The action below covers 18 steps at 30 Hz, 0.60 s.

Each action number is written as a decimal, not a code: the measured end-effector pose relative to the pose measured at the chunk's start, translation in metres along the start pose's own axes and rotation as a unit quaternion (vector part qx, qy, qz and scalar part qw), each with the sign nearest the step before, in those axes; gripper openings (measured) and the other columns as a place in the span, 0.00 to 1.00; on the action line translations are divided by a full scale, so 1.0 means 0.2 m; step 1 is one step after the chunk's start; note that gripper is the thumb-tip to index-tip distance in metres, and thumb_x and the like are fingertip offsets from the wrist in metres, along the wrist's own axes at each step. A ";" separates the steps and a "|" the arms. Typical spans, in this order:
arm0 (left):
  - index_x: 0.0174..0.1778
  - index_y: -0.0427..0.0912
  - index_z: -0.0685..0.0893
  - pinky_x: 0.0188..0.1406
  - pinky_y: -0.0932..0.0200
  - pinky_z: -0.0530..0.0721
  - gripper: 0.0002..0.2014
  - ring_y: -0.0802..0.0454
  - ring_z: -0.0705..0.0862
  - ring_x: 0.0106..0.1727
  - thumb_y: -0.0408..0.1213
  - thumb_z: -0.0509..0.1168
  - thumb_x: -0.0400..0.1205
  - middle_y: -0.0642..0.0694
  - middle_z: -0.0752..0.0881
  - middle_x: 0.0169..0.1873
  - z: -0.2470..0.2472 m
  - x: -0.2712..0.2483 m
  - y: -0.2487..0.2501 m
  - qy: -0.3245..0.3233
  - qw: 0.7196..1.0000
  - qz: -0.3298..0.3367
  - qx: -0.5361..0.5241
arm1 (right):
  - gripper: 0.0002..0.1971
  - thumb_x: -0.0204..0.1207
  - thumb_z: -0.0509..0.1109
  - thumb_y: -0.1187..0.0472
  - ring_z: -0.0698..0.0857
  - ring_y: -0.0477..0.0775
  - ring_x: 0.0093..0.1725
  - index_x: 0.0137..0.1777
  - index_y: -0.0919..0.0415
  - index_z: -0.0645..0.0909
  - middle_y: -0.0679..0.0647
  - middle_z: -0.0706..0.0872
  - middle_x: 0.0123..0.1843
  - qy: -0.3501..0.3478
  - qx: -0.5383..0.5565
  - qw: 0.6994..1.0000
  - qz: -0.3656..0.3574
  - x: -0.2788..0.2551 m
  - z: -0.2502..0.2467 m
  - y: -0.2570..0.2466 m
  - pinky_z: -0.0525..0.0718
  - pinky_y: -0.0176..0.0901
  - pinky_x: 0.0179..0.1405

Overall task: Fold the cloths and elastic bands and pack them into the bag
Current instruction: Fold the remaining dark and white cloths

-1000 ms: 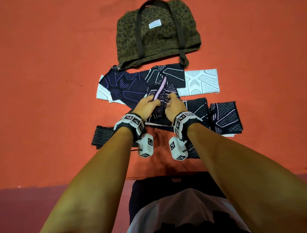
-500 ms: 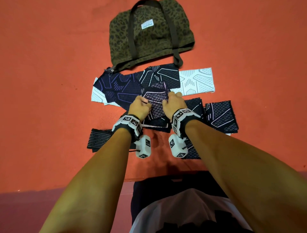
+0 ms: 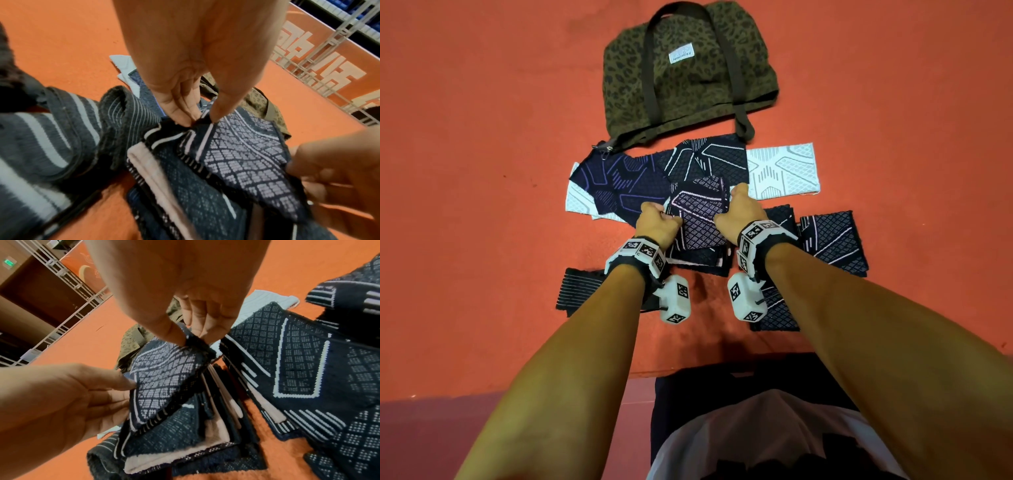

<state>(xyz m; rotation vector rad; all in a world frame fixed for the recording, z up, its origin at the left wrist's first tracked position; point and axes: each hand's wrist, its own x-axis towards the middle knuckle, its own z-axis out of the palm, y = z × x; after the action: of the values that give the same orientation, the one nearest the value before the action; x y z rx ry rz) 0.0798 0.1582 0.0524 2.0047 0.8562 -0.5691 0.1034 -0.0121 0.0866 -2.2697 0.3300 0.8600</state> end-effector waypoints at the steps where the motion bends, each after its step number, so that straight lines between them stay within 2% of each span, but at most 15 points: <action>1: 0.58 0.40 0.75 0.59 0.47 0.85 0.15 0.43 0.86 0.50 0.34 0.69 0.78 0.47 0.85 0.42 -0.01 0.00 0.01 -0.006 1.000 -0.001 0.002 | 0.27 0.74 0.65 0.64 0.82 0.51 0.39 0.72 0.61 0.63 0.53 0.82 0.44 -0.006 -0.003 1.000 0.004 0.00 0.00 0.00 0.81 0.46 0.36; 4: 0.51 0.40 0.84 0.62 0.49 0.85 0.07 0.44 0.88 0.49 0.37 0.68 0.78 0.44 0.89 0.41 -0.02 -0.01 0.02 -0.030 0.999 0.005 -0.013 | 0.27 0.72 0.66 0.59 0.83 0.55 0.43 0.70 0.61 0.65 0.54 0.82 0.47 -0.008 -0.010 1.000 0.021 -0.01 0.01 -0.03 0.84 0.49 0.43; 7: 0.45 0.47 0.86 0.61 0.44 0.87 0.11 0.42 0.90 0.50 0.42 0.63 0.70 0.41 0.92 0.43 -0.02 0.02 -0.02 -0.042 0.998 0.013 -0.049 | 0.27 0.72 0.65 0.45 0.84 0.62 0.51 0.67 0.59 0.68 0.56 0.83 0.54 -0.005 -0.012 0.999 0.030 -0.03 0.05 -0.04 0.84 0.56 0.54; 9: 0.43 0.52 0.87 0.60 0.43 0.87 0.11 0.43 0.90 0.50 0.42 0.61 0.69 0.44 0.92 0.42 -0.01 0.07 -0.09 -0.055 0.997 0.022 -0.056 | 0.27 0.72 0.66 0.41 0.84 0.60 0.50 0.63 0.59 0.70 0.55 0.83 0.53 0.008 -0.007 1.000 0.022 -0.03 0.08 -0.03 0.85 0.54 0.52; 11: 0.43 0.55 0.87 0.60 0.42 0.87 0.12 0.43 0.90 0.50 0.42 0.61 0.69 0.45 0.92 0.43 -0.01 0.07 -0.12 -0.064 0.996 0.022 -0.051 | 0.23 0.75 0.69 0.45 0.83 0.57 0.44 0.60 0.61 0.72 0.53 0.83 0.48 0.015 -0.016 1.000 0.016 -0.04 0.10 -0.01 0.83 0.46 0.45; 13: 0.45 0.53 0.87 0.61 0.42 0.86 0.12 0.41 0.90 0.52 0.41 0.61 0.70 0.44 0.92 0.45 -0.02 0.06 -0.13 -0.069 0.997 0.023 -0.038 | 0.16 0.75 0.69 0.49 0.86 0.55 0.39 0.54 0.61 0.77 0.53 0.86 0.44 -0.010 -0.033 0.999 0.019 -0.05 0.11 0.00 0.83 0.42 0.40; 15: 0.49 0.51 0.85 0.60 0.40 0.86 0.12 0.38 0.89 0.52 0.38 0.61 0.73 0.42 0.91 0.45 -0.03 0.03 -0.12 -0.072 0.997 0.029 -0.021 | 0.10 0.74 0.66 0.52 0.89 0.57 0.37 0.46 0.59 0.81 0.56 0.89 0.41 -0.058 -0.046 0.997 0.026 -0.06 0.12 -0.01 0.89 0.46 0.43; 17: 0.53 0.49 0.84 0.58 0.39 0.86 0.11 0.35 0.88 0.52 0.36 0.64 0.76 0.39 0.89 0.44 -0.03 0.00 -0.11 -0.060 0.998 0.034 0.000 | 0.08 0.74 0.64 0.55 0.90 0.60 0.37 0.41 0.60 0.80 0.58 0.89 0.41 -0.085 -0.065 0.994 0.035 -0.08 0.12 -0.03 0.90 0.51 0.46; 18: 0.55 0.47 0.83 0.58 0.41 0.86 0.11 0.36 0.88 0.52 0.34 0.66 0.77 0.37 0.88 0.45 -0.03 -0.01 -0.10 -0.050 0.998 0.034 0.017 | 0.08 0.74 0.63 0.57 0.89 0.60 0.38 0.40 0.61 0.79 0.59 0.88 0.42 -0.087 -0.078 0.993 0.037 -0.09 0.12 -0.03 0.90 0.50 0.45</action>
<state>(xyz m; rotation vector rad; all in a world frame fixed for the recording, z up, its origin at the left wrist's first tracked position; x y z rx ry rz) 0.0634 0.1697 0.0464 2.0111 0.7200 -0.6435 0.0813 0.0079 0.0882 -2.3153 0.2787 1.1488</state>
